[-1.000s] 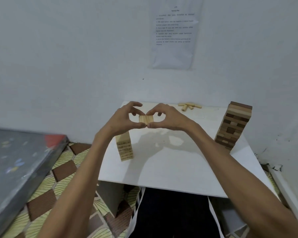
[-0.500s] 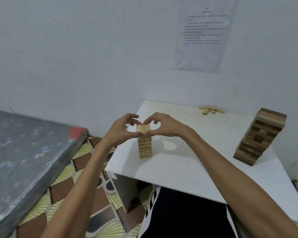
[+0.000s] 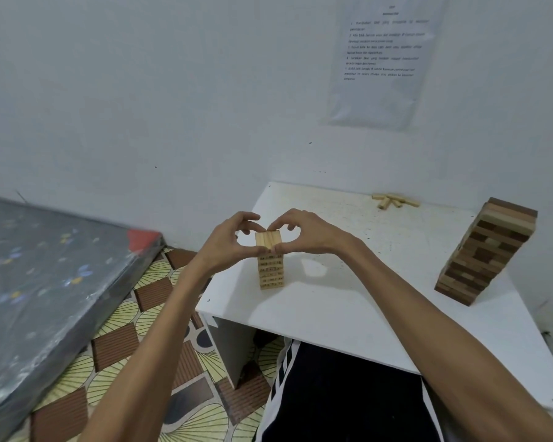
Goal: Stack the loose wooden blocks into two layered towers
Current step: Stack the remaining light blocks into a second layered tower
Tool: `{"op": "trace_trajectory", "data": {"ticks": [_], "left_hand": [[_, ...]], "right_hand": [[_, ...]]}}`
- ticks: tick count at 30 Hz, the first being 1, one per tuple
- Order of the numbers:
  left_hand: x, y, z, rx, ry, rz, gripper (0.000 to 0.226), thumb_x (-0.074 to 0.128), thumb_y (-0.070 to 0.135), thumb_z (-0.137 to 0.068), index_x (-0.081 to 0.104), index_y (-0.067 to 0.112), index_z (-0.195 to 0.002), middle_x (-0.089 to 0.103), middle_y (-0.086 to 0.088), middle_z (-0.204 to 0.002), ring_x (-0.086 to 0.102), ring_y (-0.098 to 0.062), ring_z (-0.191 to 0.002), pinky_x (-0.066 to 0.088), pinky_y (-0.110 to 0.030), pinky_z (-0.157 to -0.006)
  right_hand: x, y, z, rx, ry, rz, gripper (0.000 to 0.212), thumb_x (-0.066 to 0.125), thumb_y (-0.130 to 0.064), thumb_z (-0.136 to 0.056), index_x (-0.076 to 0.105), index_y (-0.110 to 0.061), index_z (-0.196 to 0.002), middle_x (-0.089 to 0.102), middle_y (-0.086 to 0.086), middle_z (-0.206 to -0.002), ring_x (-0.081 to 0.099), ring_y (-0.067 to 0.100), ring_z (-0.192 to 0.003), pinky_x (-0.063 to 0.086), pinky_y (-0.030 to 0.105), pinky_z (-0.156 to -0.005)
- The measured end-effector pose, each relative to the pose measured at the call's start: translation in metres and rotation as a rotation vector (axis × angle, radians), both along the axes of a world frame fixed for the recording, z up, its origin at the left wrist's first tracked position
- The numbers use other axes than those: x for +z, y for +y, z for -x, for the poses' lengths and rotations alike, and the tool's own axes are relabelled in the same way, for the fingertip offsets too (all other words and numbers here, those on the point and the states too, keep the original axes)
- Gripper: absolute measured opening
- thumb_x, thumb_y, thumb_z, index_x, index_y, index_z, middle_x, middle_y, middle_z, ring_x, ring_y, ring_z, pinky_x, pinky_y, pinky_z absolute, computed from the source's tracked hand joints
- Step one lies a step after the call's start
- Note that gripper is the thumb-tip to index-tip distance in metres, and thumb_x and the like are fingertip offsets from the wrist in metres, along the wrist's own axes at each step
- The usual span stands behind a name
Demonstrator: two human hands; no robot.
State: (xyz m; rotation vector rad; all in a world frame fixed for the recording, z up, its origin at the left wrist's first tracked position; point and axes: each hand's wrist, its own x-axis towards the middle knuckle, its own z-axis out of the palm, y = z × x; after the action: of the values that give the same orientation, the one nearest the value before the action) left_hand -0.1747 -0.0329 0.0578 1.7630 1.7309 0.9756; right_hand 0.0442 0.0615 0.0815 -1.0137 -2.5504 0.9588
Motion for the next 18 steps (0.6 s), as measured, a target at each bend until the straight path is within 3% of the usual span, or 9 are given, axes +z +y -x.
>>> {"op": "trace_trajectory", "data": {"ticks": [8,11,15,18], "left_hand": [[-0.004,0.0,0.0,0.01,-0.033,0.028,0.065,0.088,0.03,-0.078,0.053,0.031,-0.133,0.071,0.025,-0.112,0.059,-0.003,-0.109,0.044,-0.028,-0.091],[-0.005,-0.002,-0.001,-0.003,-0.052,0.049,0.073,0.088,0.034,-0.078,0.049,0.029,-0.139,0.068,0.023,-0.12,0.058,-0.002,-0.115,0.046,-0.032,-0.098],[-0.005,-0.009,0.004,-0.018,-0.075,0.034,0.085,0.082,0.052,-0.08,0.039,0.03,-0.15,0.058,0.025,-0.137,0.05,0.004,-0.129,0.04,-0.026,-0.105],[0.001,-0.012,0.009,0.001,-0.098,0.001,0.074,0.064,0.066,-0.085,0.043,0.033,-0.148,0.056,0.024,-0.14,0.05,0.005,-0.13,0.04,-0.033,-0.11]], "right_hand": [[-0.004,0.002,-0.001,-0.002,-0.002,0.037,0.045,0.08,-0.048,-0.083,0.063,-0.043,-0.125,0.056,-0.018,-0.128,0.052,0.008,-0.116,0.043,0.029,-0.089],[-0.005,0.002,0.0,0.007,-0.016,0.048,0.053,0.08,-0.05,-0.083,0.06,-0.041,-0.131,0.057,-0.019,-0.129,0.052,0.006,-0.116,0.044,0.029,-0.091],[-0.004,0.002,-0.005,-0.004,-0.037,0.089,0.075,0.078,-0.054,-0.084,0.043,-0.039,-0.149,0.054,-0.016,-0.134,0.051,0.009,-0.121,0.046,0.031,-0.097],[0.0,0.004,-0.013,-0.061,0.016,0.126,0.06,0.066,-0.057,-0.093,0.046,-0.039,-0.147,0.056,-0.014,-0.134,0.053,0.011,-0.123,0.046,0.034,-0.098]]}}
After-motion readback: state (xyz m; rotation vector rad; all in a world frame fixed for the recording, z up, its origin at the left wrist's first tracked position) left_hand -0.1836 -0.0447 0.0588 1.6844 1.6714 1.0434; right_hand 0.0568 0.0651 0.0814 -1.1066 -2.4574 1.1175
